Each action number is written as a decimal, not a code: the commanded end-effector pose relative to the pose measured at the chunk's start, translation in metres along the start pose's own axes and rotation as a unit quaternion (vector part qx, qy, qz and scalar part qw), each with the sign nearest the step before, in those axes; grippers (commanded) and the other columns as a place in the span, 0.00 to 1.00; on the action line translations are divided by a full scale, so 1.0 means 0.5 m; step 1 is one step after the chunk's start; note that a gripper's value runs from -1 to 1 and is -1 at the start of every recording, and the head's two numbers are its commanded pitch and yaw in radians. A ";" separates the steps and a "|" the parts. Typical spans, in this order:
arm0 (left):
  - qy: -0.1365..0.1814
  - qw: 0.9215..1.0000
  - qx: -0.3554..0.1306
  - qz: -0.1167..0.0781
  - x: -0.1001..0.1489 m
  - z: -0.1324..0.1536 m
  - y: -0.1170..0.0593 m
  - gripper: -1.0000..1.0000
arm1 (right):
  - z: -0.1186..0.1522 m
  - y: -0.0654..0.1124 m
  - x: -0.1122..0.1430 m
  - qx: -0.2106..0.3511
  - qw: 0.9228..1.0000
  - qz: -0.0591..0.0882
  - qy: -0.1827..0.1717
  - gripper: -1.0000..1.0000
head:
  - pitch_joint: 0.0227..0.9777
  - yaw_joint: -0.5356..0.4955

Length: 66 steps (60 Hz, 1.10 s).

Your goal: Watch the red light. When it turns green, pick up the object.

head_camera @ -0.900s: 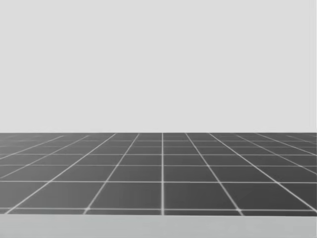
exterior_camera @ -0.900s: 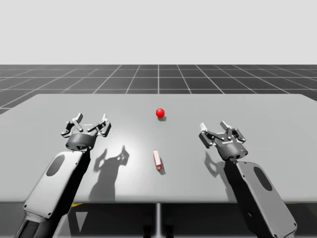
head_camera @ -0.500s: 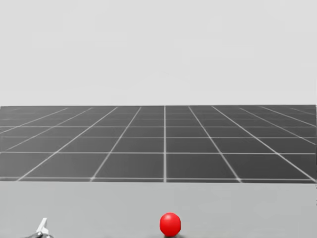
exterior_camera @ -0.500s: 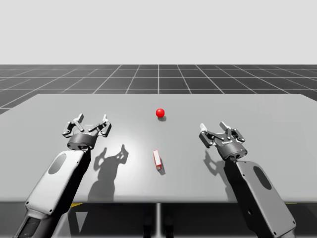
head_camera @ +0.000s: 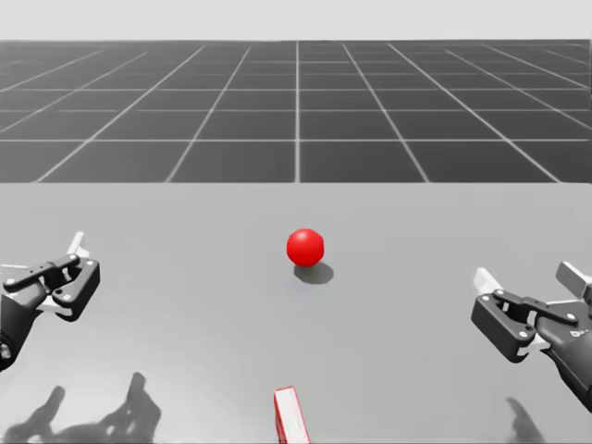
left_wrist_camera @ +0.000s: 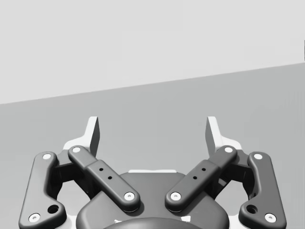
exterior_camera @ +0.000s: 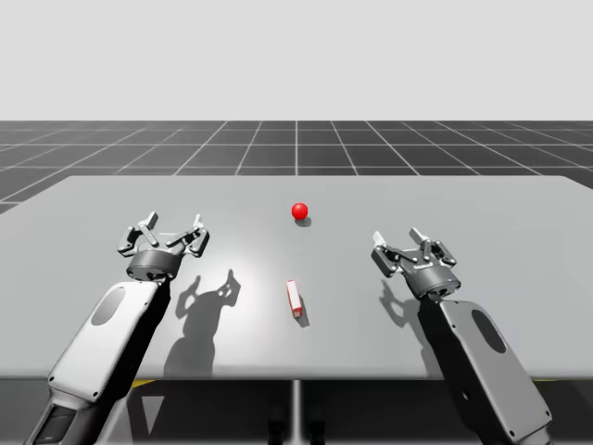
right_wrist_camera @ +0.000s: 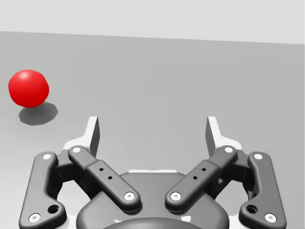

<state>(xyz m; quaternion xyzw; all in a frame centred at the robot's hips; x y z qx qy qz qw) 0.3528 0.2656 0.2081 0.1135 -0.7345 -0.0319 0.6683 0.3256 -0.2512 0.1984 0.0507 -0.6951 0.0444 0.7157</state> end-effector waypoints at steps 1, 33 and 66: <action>-0.003 1.000 -0.003 -0.001 0.002 0.001 -0.003 0.00 | -0.001 0.000 -0.002 0.001 1.000 0.002 0.001 0.00 | 0.58 0.51; -0.005 1.000 -0.007 0.003 0.005 0.005 -0.007 0.00 | -0.001 0.000 -0.002 0.003 1.000 0.009 -0.004 0.00 | 0.59 0.50; -0.004 1.000 -0.007 0.002 0.004 0.006 -0.009 0.00 | 0.000 0.002 -0.001 0.004 1.000 0.009 -0.003 0.00 | 0.58 0.50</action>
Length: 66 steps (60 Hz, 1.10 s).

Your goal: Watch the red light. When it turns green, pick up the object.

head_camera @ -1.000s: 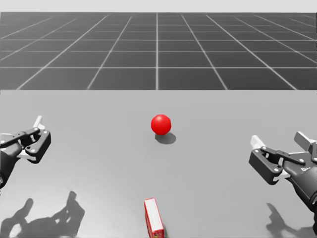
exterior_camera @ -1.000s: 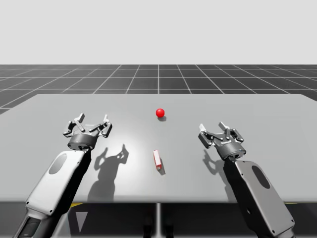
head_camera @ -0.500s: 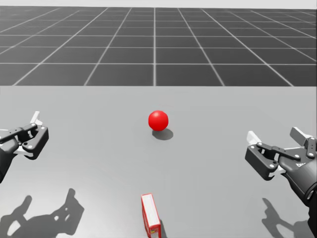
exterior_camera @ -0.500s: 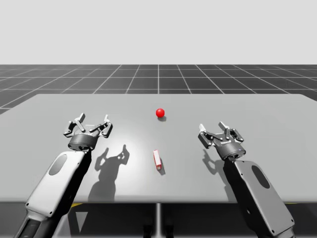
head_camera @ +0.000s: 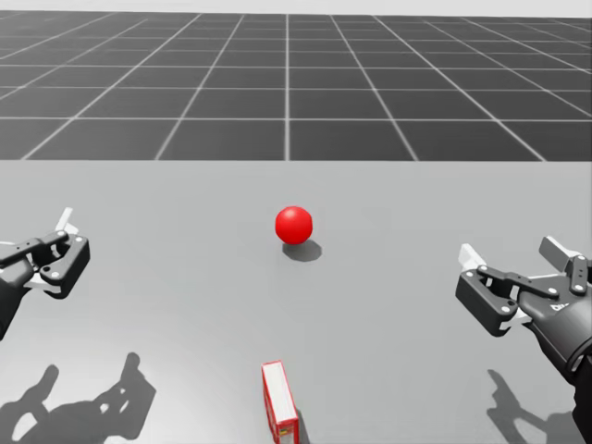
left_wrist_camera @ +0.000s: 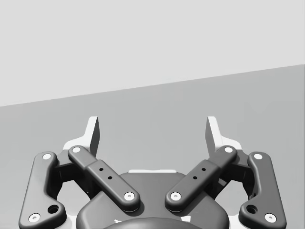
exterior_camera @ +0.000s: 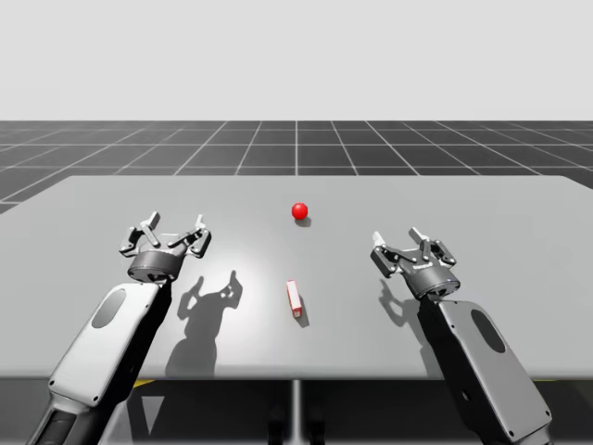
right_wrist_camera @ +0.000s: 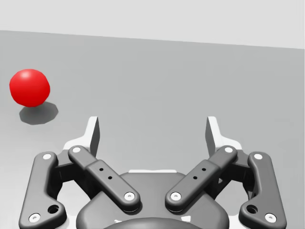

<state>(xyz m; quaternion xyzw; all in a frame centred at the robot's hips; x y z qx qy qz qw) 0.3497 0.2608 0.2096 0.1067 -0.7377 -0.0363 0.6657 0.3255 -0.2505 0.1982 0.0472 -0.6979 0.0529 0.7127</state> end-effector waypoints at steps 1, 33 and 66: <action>0.000 1.000 0.000 0.000 -0.001 -0.001 -0.001 0.00 | 0.000 0.000 0.000 0.001 1.000 0.000 0.000 0.00 | 0.58 0.50; 0.000 1.000 -0.002 -0.001 0.000 0.000 -0.002 0.00 | 0.000 0.002 0.001 0.001 1.000 -0.001 0.000 0.00 | 0.58 0.50; 0.000 1.000 -0.001 0.003 0.001 0.001 -0.002 0.00 | 0.001 0.001 0.001 0.000 1.000 -0.002 0.000 0.00 | 0.59 0.50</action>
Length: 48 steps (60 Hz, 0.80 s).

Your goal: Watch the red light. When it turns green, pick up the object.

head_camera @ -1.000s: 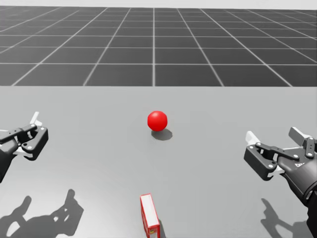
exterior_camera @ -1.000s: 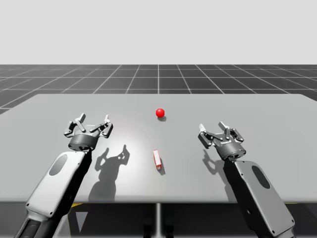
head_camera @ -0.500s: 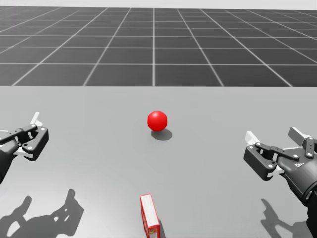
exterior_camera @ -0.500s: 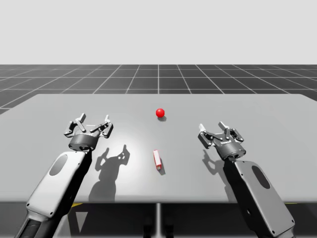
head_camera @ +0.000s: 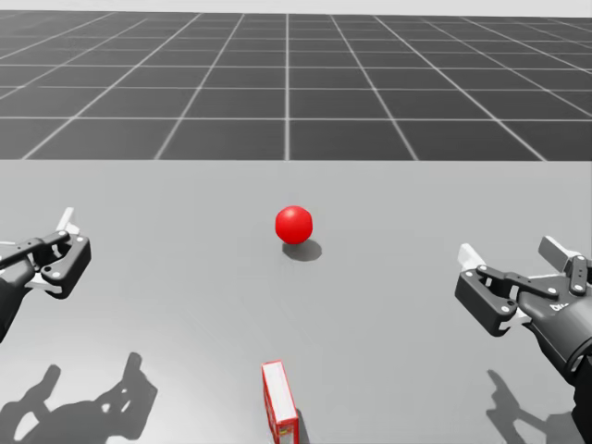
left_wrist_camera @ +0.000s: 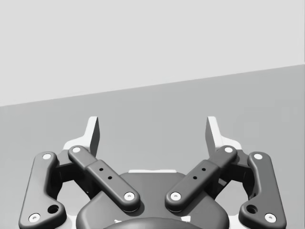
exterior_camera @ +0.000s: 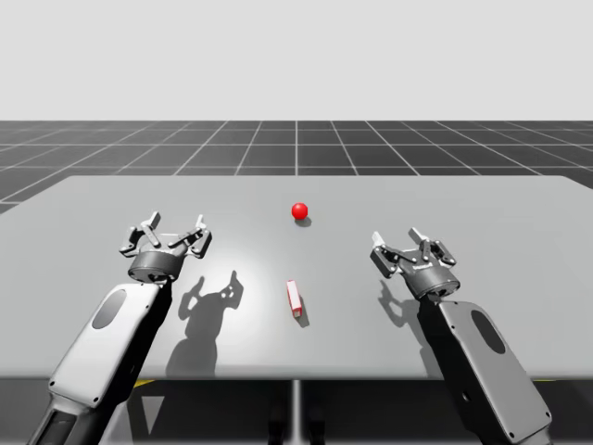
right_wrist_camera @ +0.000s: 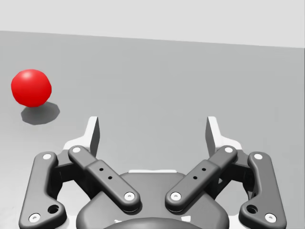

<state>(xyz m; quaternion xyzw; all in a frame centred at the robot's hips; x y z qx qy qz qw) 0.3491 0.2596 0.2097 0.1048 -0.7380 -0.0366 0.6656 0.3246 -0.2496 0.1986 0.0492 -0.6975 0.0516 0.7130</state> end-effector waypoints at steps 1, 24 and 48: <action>0.001 1.000 0.000 0.002 0.000 0.000 0.000 0.00 | 0.000 -0.001 0.000 0.000 1.000 0.000 0.000 0.00 | 0.59 0.50; 0.001 1.000 -0.001 0.002 0.002 0.000 0.001 0.00 | 0.000 -0.001 0.000 0.001 1.000 0.001 0.001 0.00 | 0.59 0.50; 0.001 1.000 -0.002 0.002 0.001 0.001 0.000 0.00 | 0.000 0.002 -0.002 0.004 1.000 0.003 0.001 0.00 | 0.59 0.50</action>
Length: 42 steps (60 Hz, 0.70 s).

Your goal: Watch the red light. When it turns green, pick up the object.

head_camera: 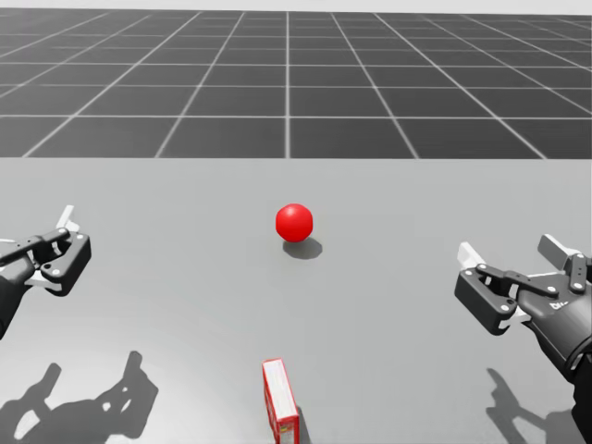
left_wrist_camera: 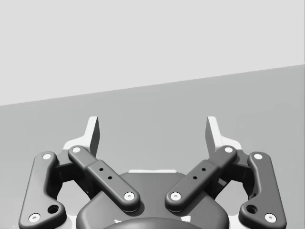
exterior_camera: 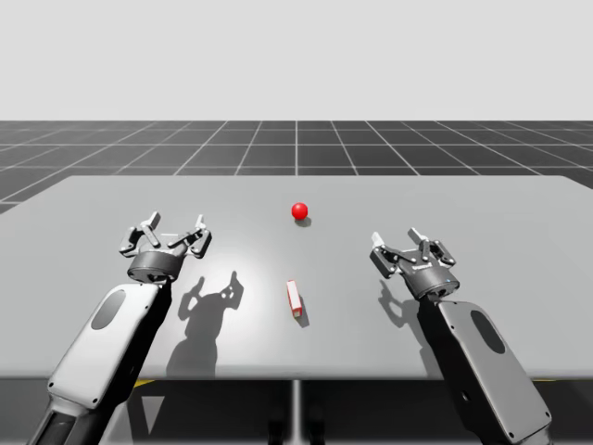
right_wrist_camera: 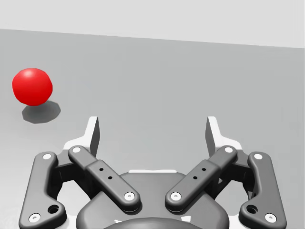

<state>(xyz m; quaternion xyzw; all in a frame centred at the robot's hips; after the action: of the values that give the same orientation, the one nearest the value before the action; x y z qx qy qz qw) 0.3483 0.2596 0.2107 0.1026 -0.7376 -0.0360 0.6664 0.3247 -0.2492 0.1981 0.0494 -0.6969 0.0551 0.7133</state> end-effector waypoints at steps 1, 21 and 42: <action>0.000 1.000 0.000 0.000 -0.001 -0.001 0.000 0.00 | 0.000 0.001 -0.001 0.001 1.000 0.001 0.000 0.00 | 0.59 0.50; 0.000 1.000 -0.001 0.000 -0.001 -0.001 0.000 0.00 | 0.000 0.002 -0.001 0.002 1.000 0.003 0.000 0.00 | 0.59 0.50; 0.000 1.000 -0.001 -0.001 0.000 -0.001 0.000 0.00 | 0.001 0.003 -0.001 -0.001 1.000 0.011 -0.001 0.00 | 0.59 0.50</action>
<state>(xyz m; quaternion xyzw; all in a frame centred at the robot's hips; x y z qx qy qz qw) 0.3487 0.2598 0.2108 0.1021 -0.7375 -0.0373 0.6666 0.3240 -0.2479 0.1976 0.0448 -0.6972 0.0605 0.7129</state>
